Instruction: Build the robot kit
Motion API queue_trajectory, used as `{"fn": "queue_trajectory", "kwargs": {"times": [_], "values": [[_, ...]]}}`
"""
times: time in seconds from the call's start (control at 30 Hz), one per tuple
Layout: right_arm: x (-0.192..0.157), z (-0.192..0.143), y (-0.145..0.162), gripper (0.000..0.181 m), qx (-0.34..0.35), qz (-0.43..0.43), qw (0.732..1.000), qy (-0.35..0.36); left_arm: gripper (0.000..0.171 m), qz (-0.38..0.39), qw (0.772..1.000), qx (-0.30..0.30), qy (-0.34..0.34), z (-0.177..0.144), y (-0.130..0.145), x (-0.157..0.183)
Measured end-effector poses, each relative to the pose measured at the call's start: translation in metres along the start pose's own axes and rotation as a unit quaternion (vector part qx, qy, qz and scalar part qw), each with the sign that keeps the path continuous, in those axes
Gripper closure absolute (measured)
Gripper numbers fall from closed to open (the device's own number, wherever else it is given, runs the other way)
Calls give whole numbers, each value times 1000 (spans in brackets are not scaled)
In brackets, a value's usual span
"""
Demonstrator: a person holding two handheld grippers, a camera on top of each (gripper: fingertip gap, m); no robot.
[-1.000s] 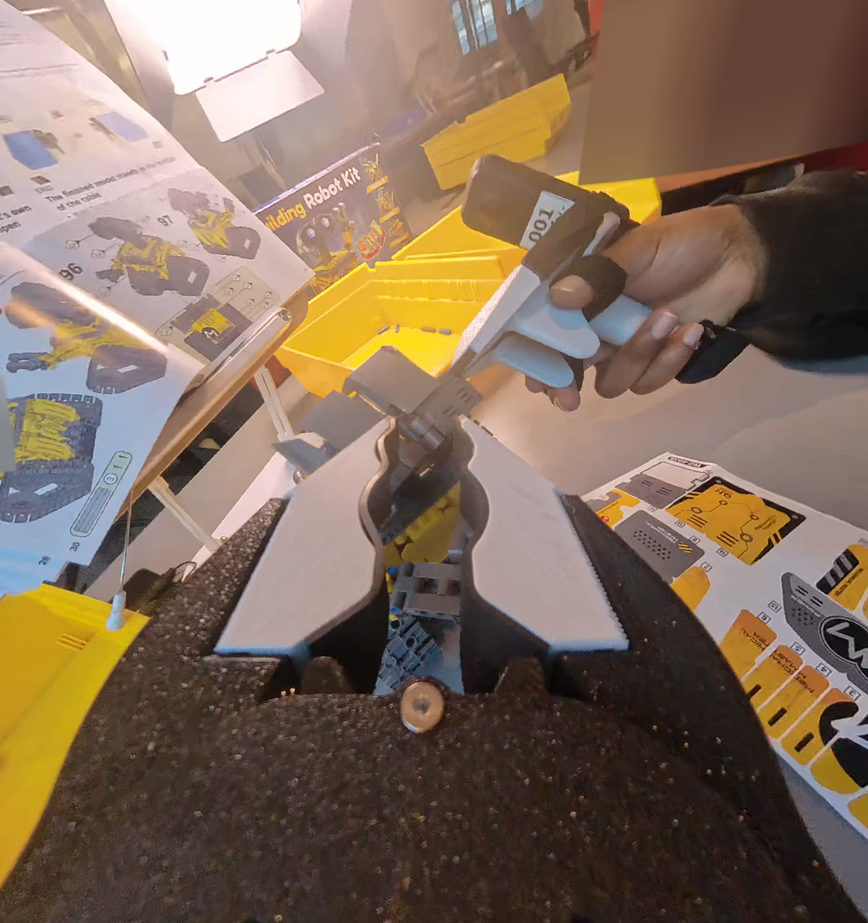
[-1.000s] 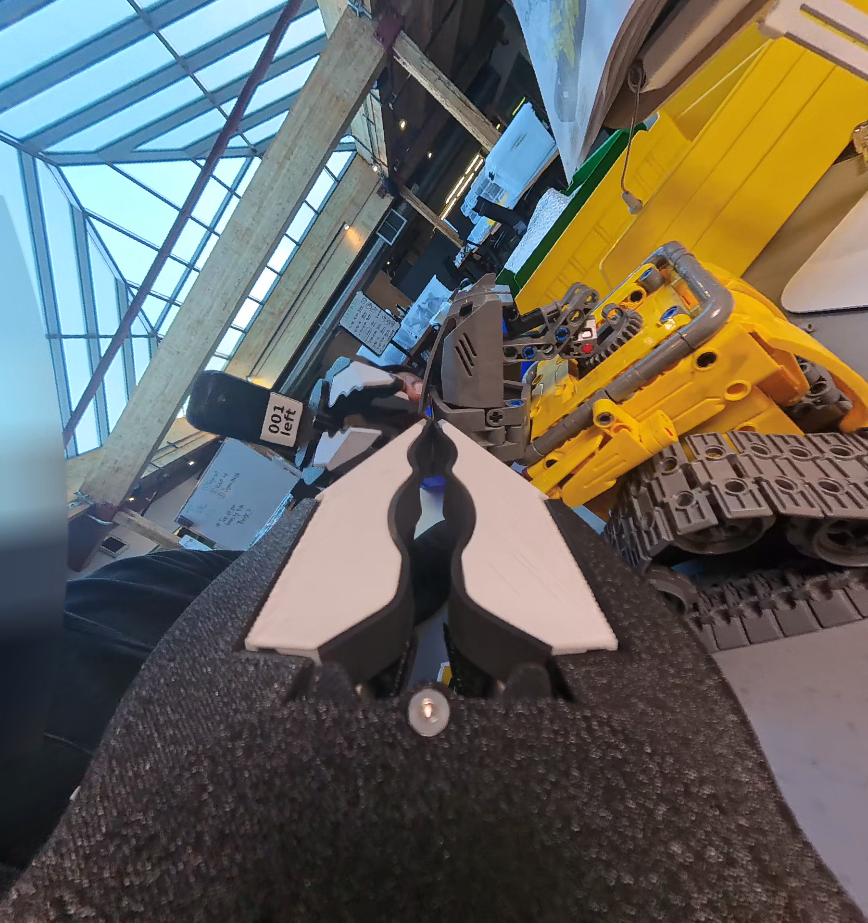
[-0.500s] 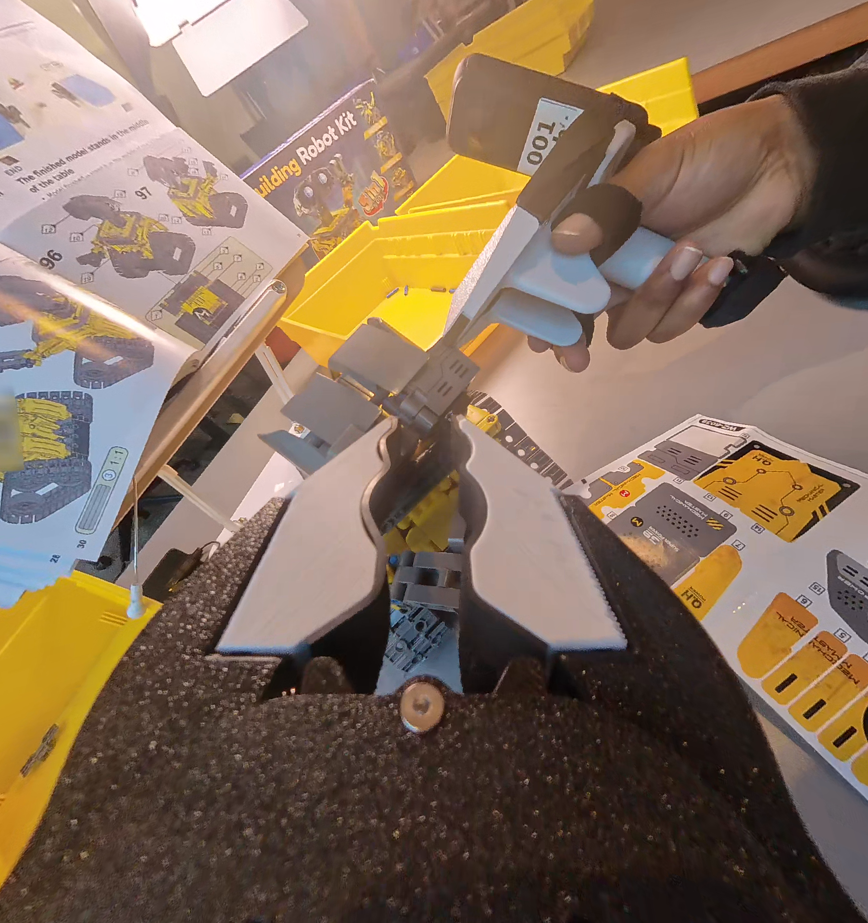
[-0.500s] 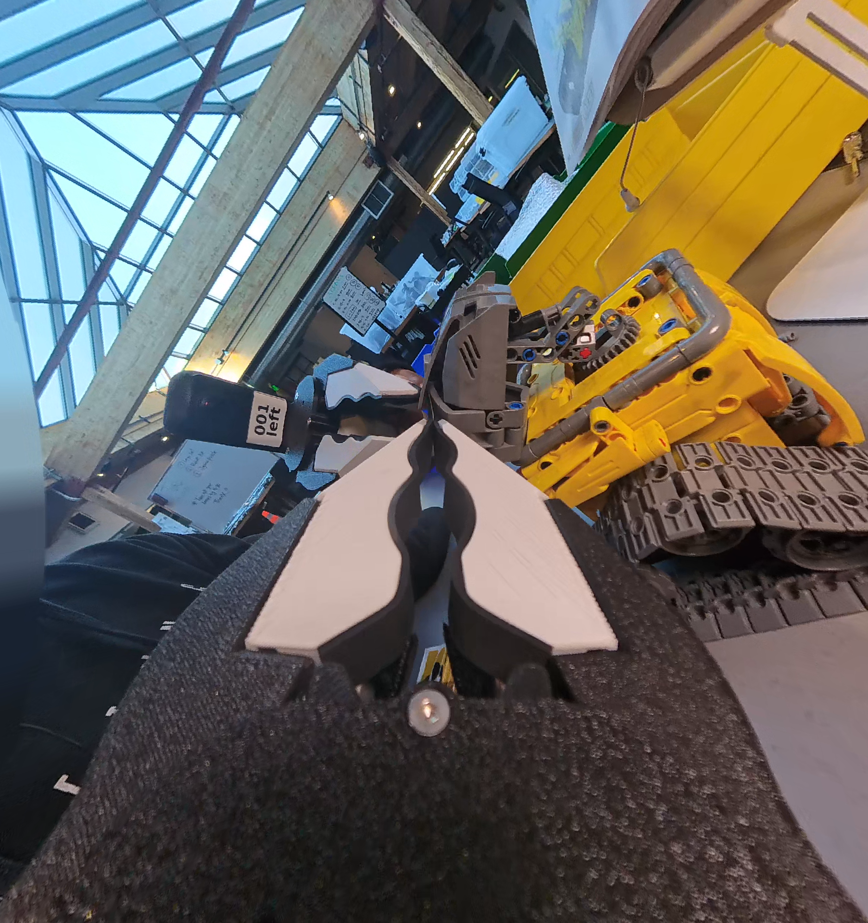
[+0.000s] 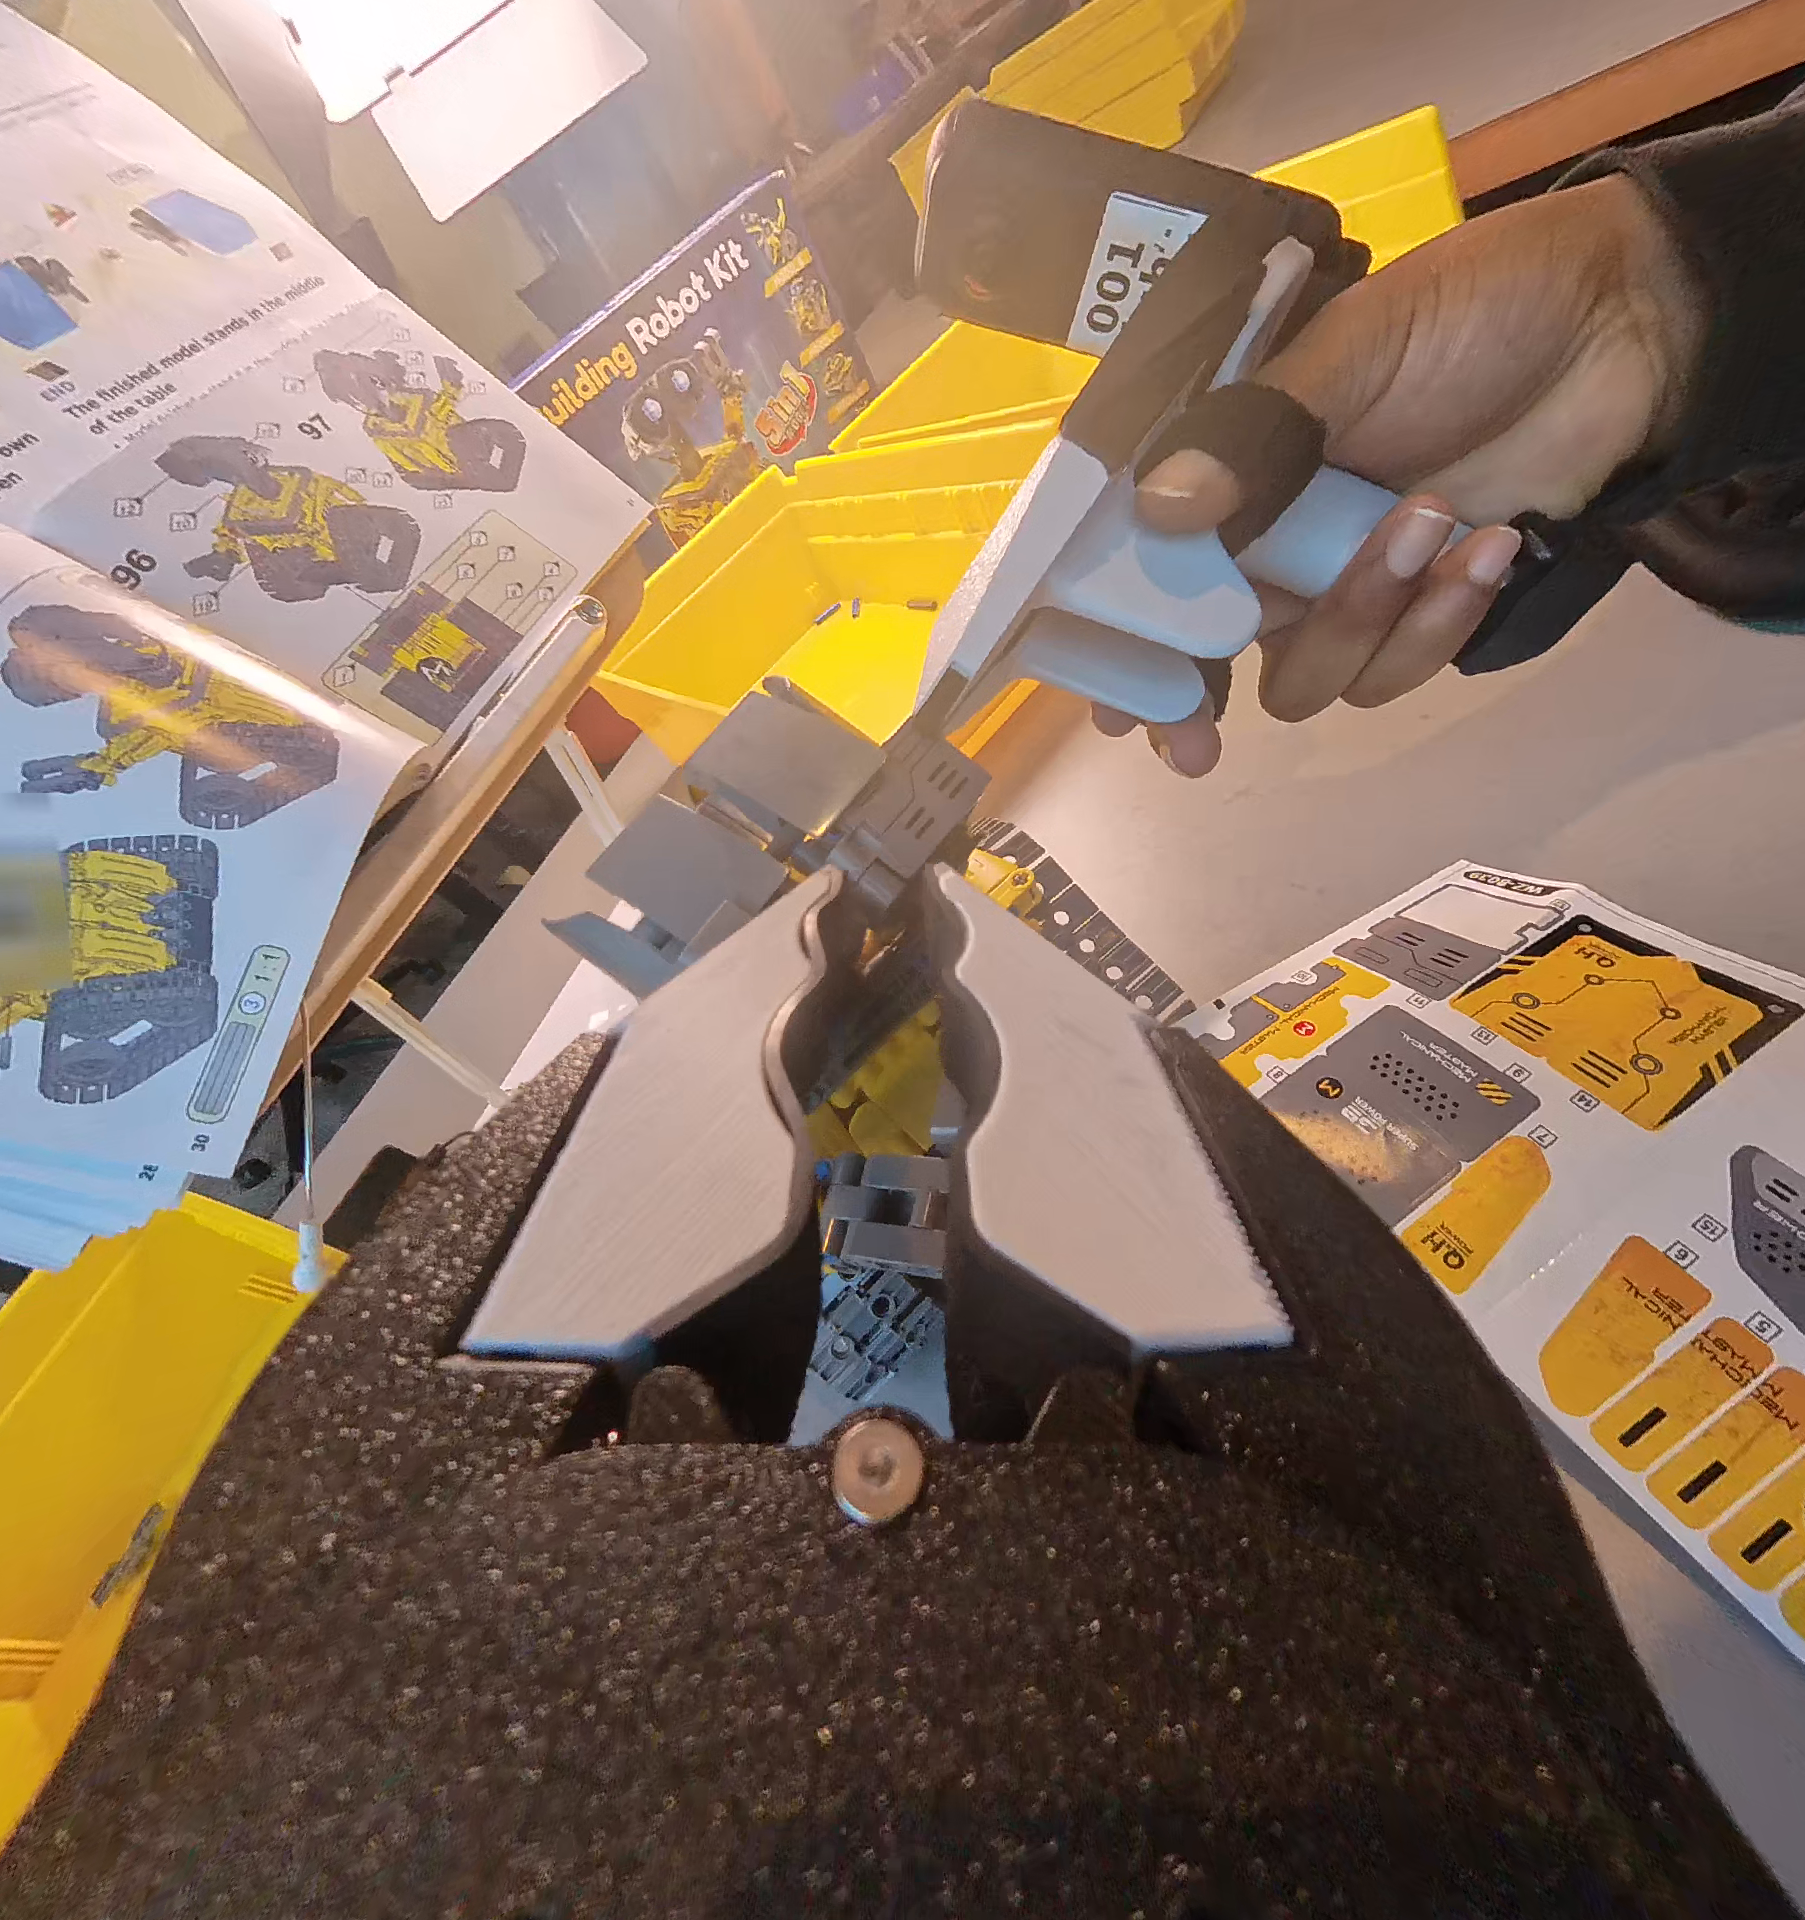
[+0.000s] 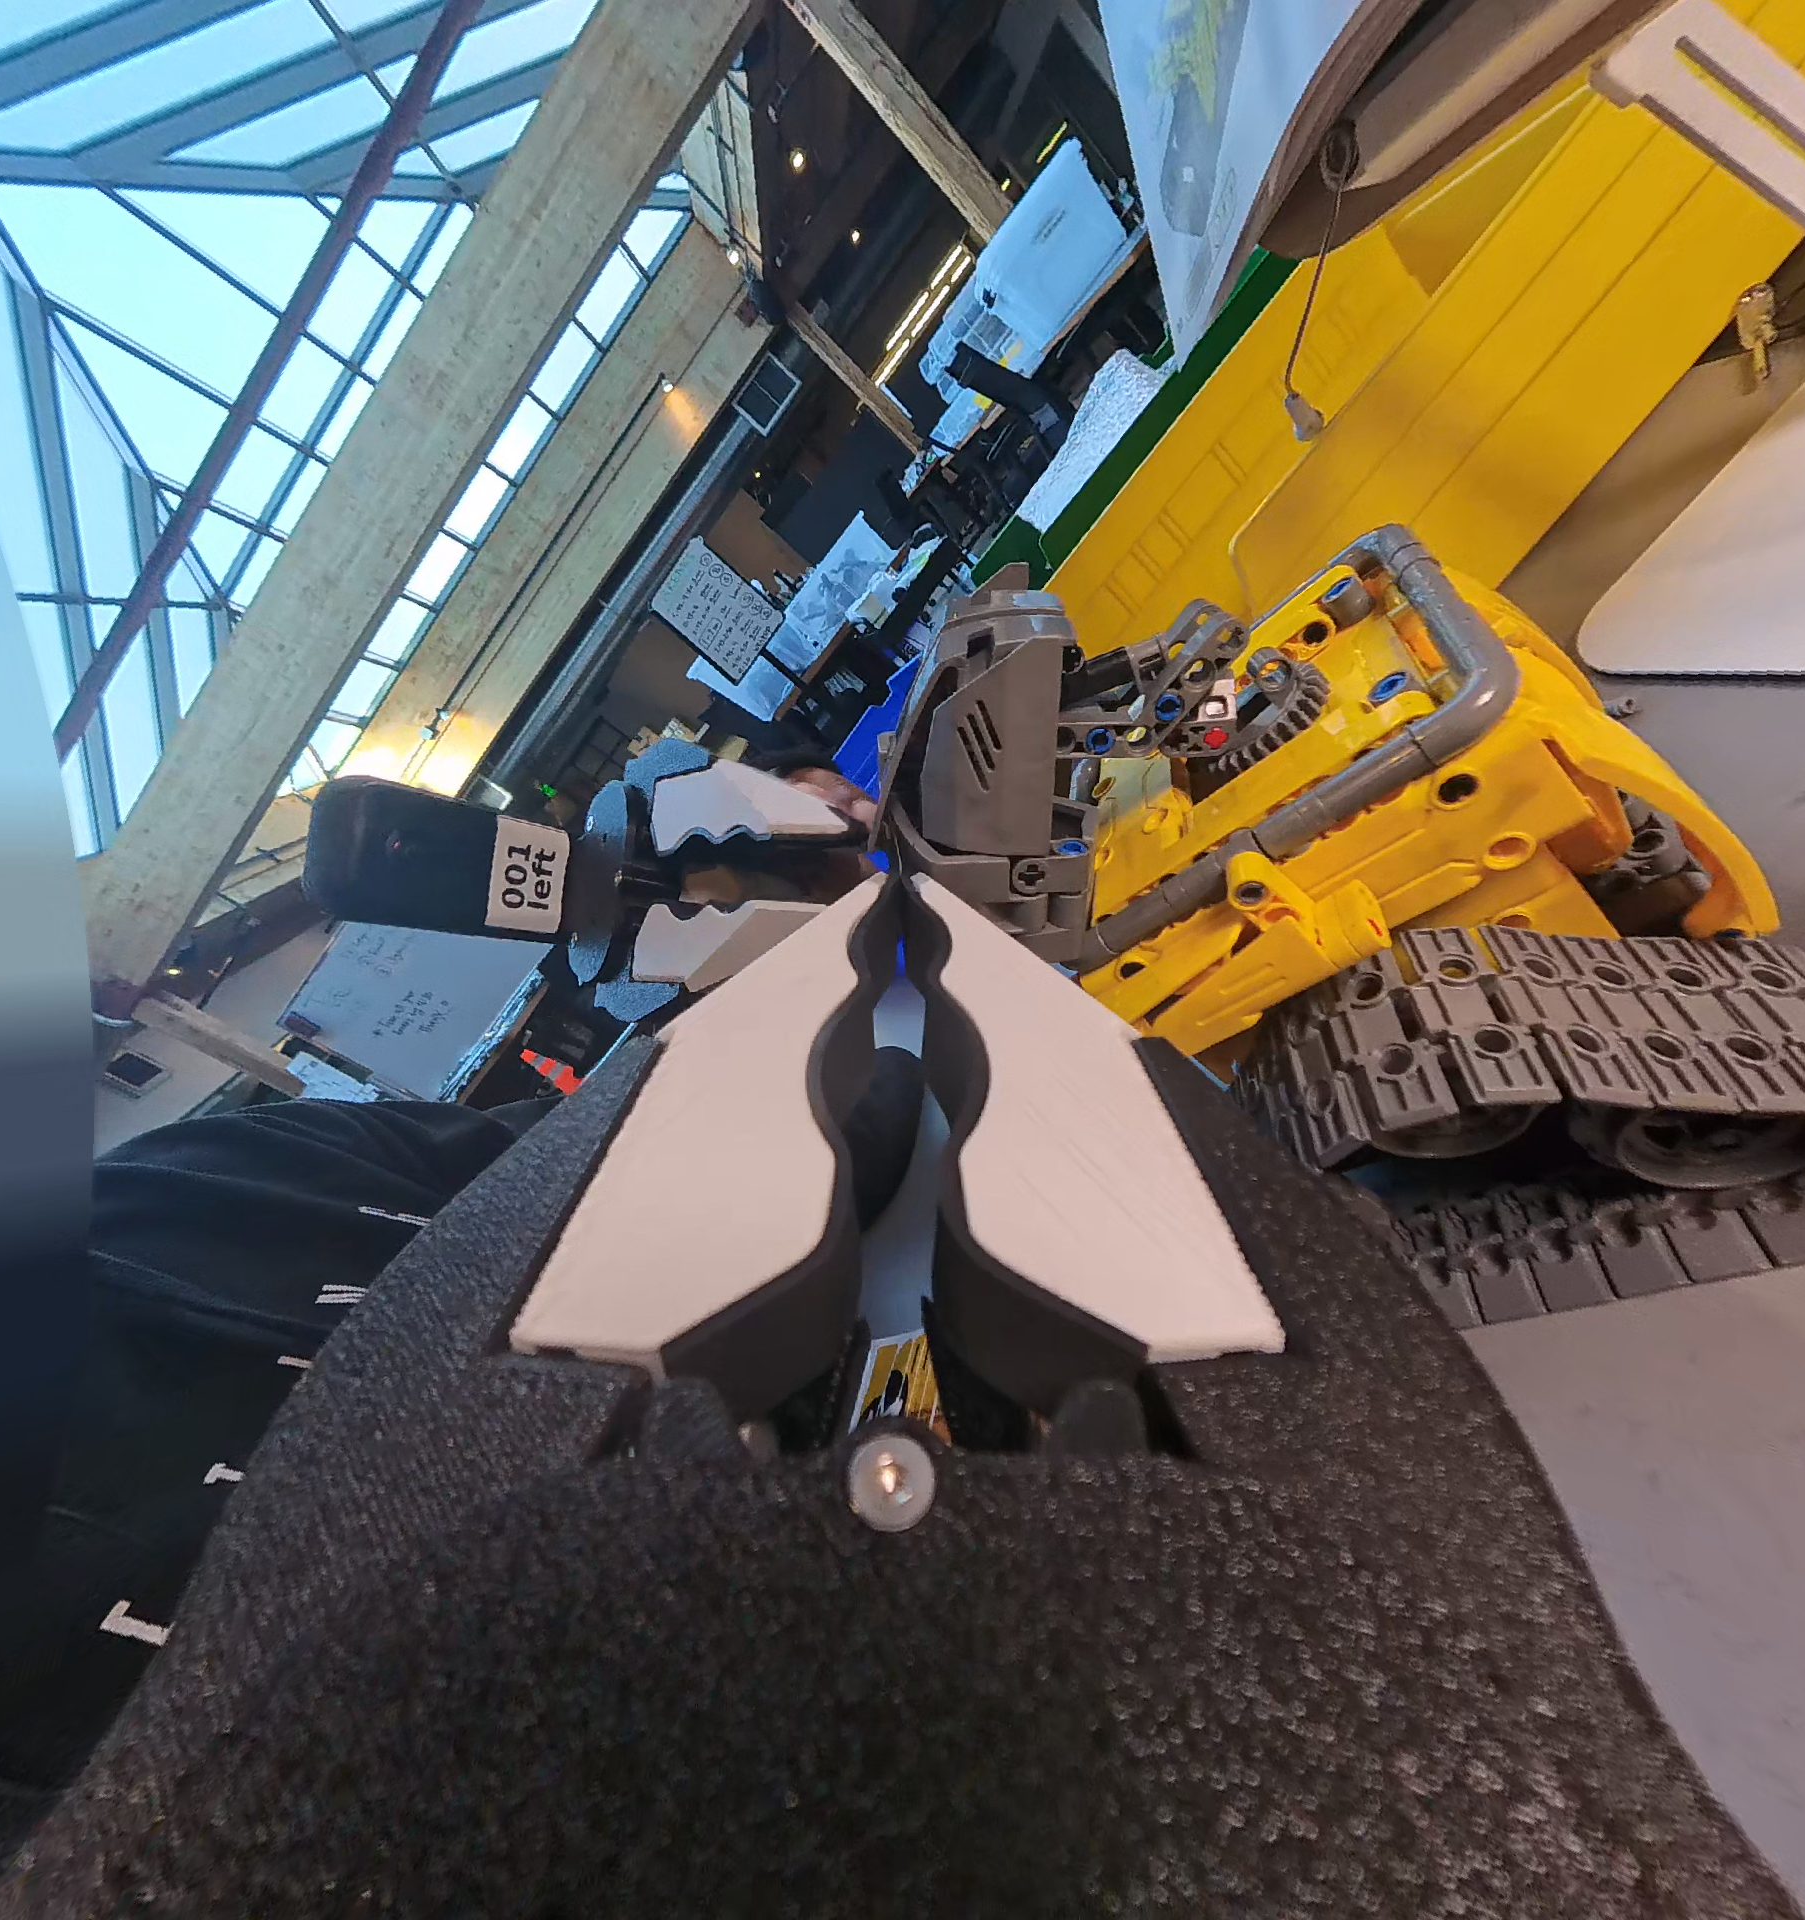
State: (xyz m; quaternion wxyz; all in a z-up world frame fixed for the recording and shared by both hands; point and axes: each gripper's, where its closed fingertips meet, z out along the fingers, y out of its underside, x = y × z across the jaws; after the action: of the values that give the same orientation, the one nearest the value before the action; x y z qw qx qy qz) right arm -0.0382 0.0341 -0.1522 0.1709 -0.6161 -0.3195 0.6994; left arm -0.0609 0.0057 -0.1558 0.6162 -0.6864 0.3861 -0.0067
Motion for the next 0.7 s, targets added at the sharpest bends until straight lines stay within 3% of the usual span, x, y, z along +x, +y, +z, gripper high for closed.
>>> {"fn": "queue_trajectory", "kwargs": {"times": [0.17,0.7], "values": [[0,0,0,181,1,-1,1000,2,171,22,999,-3,-27,7,-5,3],[1,-1,-1,181,4,-2,1000,4,171,50,995,-38,-75,25,-5,4]]}}
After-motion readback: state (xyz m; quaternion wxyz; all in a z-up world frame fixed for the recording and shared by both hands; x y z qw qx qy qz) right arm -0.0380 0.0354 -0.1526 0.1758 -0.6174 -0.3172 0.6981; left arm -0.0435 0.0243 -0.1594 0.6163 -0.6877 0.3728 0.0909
